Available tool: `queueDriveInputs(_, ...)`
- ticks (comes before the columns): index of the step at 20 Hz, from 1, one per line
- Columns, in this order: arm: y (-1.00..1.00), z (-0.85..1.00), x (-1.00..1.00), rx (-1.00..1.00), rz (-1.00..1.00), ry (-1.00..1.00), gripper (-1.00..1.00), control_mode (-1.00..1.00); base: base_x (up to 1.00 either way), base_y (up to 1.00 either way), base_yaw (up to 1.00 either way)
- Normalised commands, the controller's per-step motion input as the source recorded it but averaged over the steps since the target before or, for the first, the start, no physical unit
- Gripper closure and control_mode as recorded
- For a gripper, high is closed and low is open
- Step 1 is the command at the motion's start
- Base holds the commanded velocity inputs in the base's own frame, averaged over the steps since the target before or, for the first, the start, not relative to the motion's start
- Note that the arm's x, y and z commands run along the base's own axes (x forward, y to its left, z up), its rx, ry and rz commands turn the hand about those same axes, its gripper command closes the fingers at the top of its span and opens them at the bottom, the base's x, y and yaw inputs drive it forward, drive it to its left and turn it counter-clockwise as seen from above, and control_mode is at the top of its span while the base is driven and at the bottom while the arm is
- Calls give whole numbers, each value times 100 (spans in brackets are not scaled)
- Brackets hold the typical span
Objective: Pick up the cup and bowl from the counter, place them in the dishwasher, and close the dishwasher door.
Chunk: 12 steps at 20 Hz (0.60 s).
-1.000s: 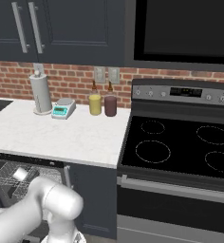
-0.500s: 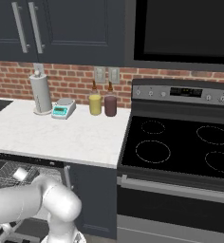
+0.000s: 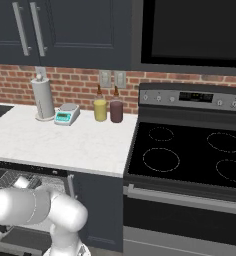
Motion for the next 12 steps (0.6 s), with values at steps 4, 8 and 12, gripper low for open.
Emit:
queueDriveInputs(4,57,35,0,-23,-10,-40,-100,-100,0,0,0)
queueDriveInputs(8,62,21,2,-40,-11,-67,-100,-100,0,0,0)
queueDriveInputs(12,53,-43,-20,-54,-7,-96,-100,-100,0,0,0)
